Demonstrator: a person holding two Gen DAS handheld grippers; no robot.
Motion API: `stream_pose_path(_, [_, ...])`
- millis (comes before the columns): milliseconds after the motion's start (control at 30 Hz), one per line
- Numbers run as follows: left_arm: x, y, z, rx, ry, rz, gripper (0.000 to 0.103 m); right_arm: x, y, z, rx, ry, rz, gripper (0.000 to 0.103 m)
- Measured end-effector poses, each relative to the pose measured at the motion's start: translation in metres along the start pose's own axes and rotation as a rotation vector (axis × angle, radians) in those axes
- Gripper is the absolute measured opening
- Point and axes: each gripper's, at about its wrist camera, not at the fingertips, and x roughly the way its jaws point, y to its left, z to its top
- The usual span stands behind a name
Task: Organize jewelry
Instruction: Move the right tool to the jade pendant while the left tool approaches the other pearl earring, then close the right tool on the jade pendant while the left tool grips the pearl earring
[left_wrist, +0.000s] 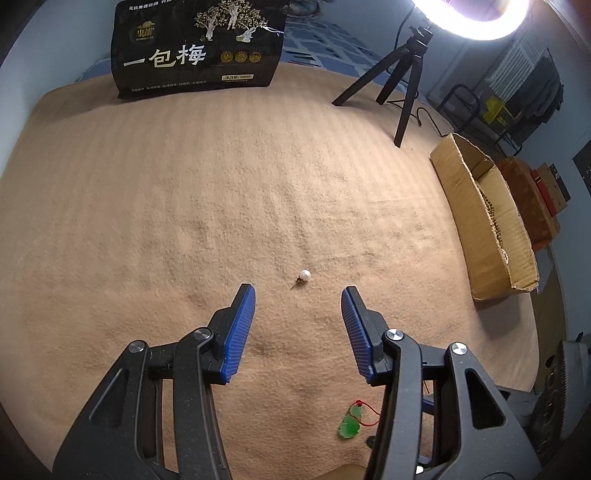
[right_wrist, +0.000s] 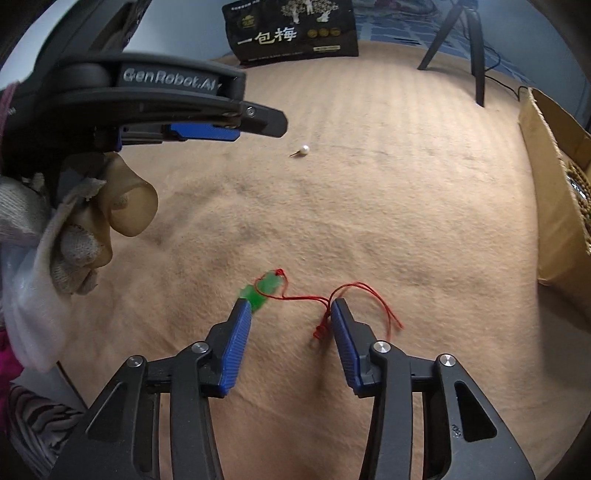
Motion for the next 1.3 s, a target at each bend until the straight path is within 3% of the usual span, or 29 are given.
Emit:
stream_pose_path(267, [-0.002, 0.009, 0.001, -0.026, -0.007, 0.001, 0.046, 0.020, 0.027, 0.013, -0.067, 0.008, -0.030, 0.041])
stream_pose_path(533, [-0.004, 0.018, -0.001, -0.040, -0.005, 0.000, 0.046, 0.036, 0.044, 0.020, -0.155, 0.017, -0.109, 0.025])
stream_pose_path(700, [0.004, 0.017, -0.001, -0.054, 0.017, -0.014, 0.036, 0.027, 0.026, 0.013, -0.153, 0.026, -0.095, 0.016])
stream_pose_path(1200, [0.038, -0.015, 0.012, -0.025, 0.045, 0.007, 0.036, 0.004, -0.025, 0.016, -0.050, 0.031, -0.119, 0.015])
stream_pose_path(1300, [0.045, -0.019, 0.013, -0.012, 0.057, 0.021, 0.030, 0.005, -0.031, 0.018, -0.049, 0.033, -0.118, 0.015])
